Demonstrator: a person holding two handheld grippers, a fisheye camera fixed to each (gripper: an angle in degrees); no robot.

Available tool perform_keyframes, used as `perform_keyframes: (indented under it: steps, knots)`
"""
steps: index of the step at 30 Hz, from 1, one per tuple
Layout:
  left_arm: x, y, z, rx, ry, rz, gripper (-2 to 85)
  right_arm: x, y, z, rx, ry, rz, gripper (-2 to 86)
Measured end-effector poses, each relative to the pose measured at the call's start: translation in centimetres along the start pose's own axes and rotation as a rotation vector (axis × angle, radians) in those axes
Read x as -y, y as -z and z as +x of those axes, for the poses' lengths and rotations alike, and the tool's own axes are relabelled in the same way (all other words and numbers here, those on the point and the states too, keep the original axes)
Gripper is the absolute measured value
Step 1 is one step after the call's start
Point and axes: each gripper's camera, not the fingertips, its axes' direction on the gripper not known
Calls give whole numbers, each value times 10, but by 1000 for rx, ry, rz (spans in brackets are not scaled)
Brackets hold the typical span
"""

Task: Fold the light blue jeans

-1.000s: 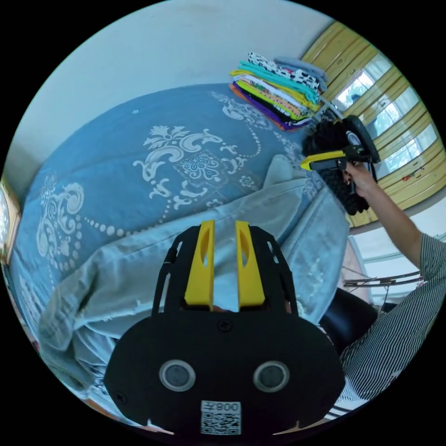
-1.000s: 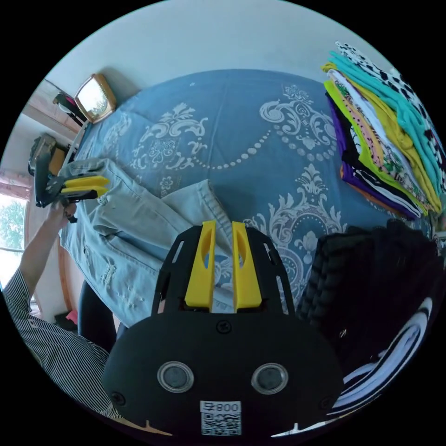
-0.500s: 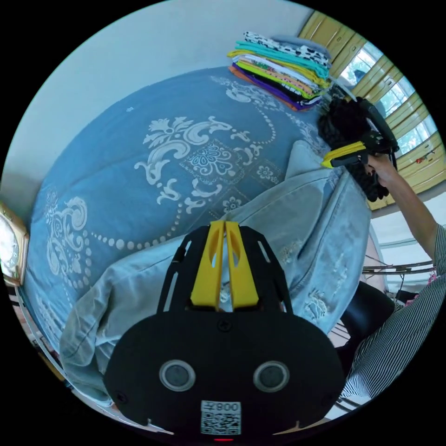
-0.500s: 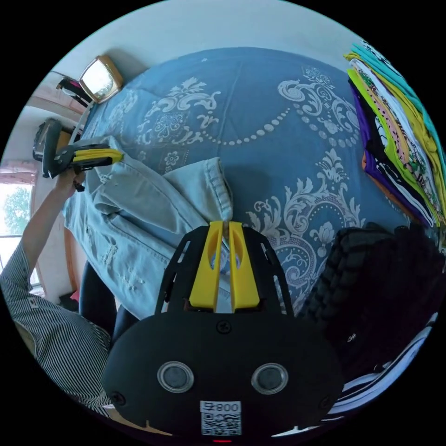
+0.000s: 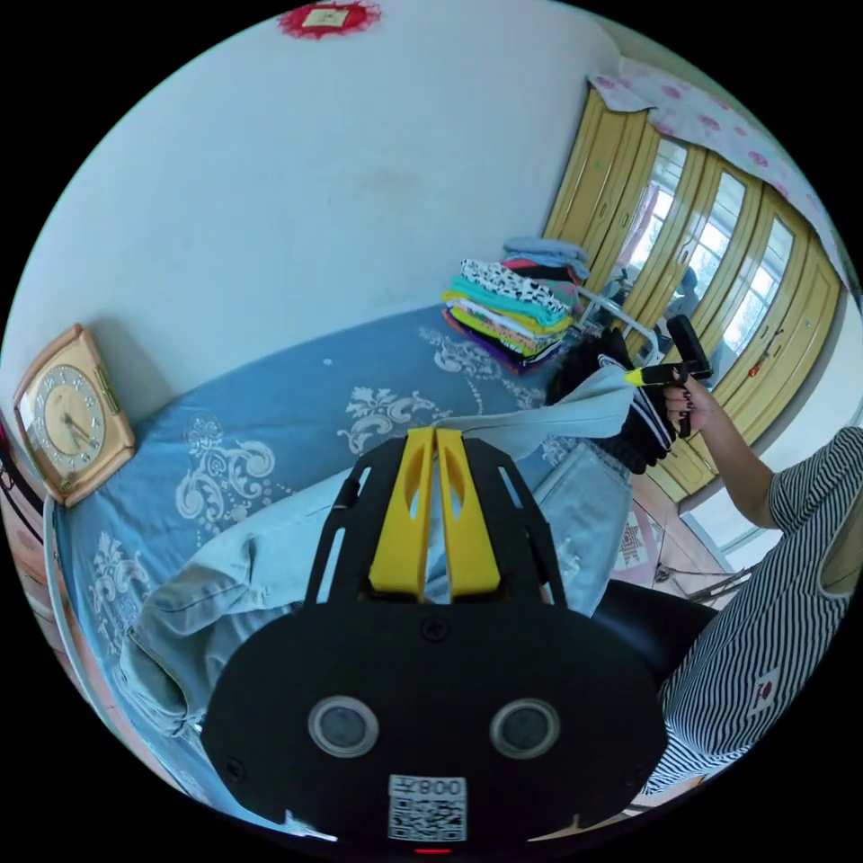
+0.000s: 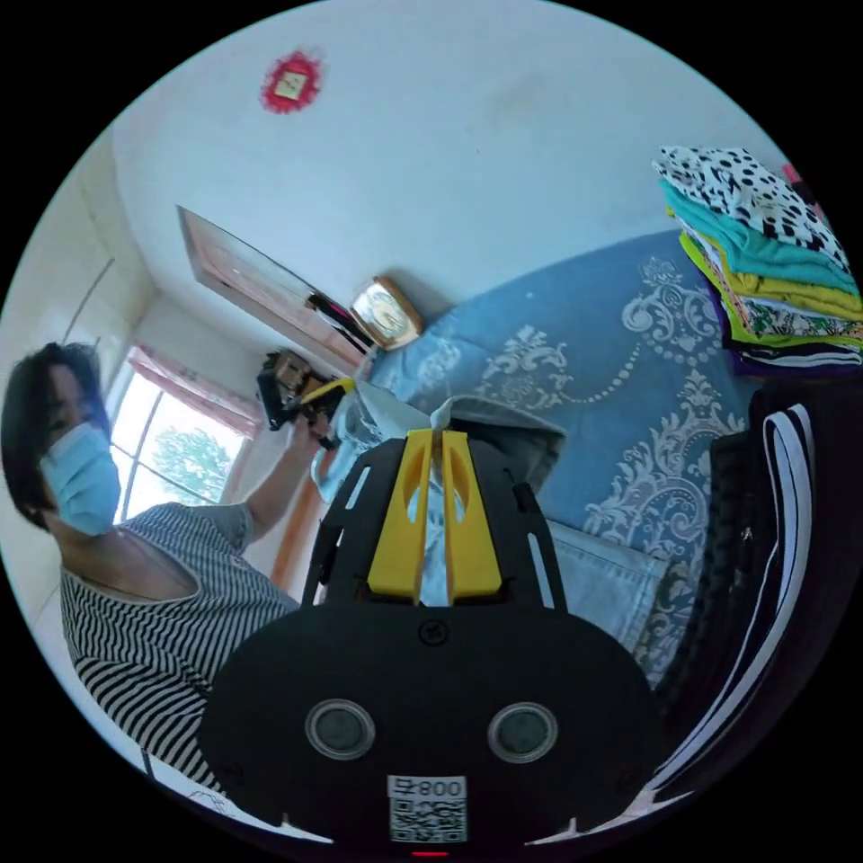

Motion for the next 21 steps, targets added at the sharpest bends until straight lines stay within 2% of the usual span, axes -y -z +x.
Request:
perform_keyframes:
  steps: [4, 8, 11, 14, 16, 17, 19, 21]
  knots:
    - [10, 55, -5, -5, -35, 90, 3, -21, 24, -33, 31, 84, 92, 17]
    - [29, 71, -24, -18, -33, 114, 3, -21, 30, -34, 5, 100, 138, 17]
    - [54, 49, -54, -54, 29, 72, 3, -3, 24, 0, -53, 13, 163, 17]
    - [83, -3, -94, -47, 88, -50, 5, 39, 0, 71, -169, -166, 134, 17]
    - [89, -44, -133, 20, 246, -193, 8, 66, -36, 137, -313, -349, 20, 14]
    - [88, -49, -140, 13, 261, -216, 9, 69, -43, 149, -337, -380, 7, 13]
    - [73, -40, -159, -6, 316, -167, 17, 71, -69, 171, -383, -436, -22, 13]
    - [52, -18, -164, -82, 302, -100, 23, 68, -89, 162, -373, -340, -38, 17]
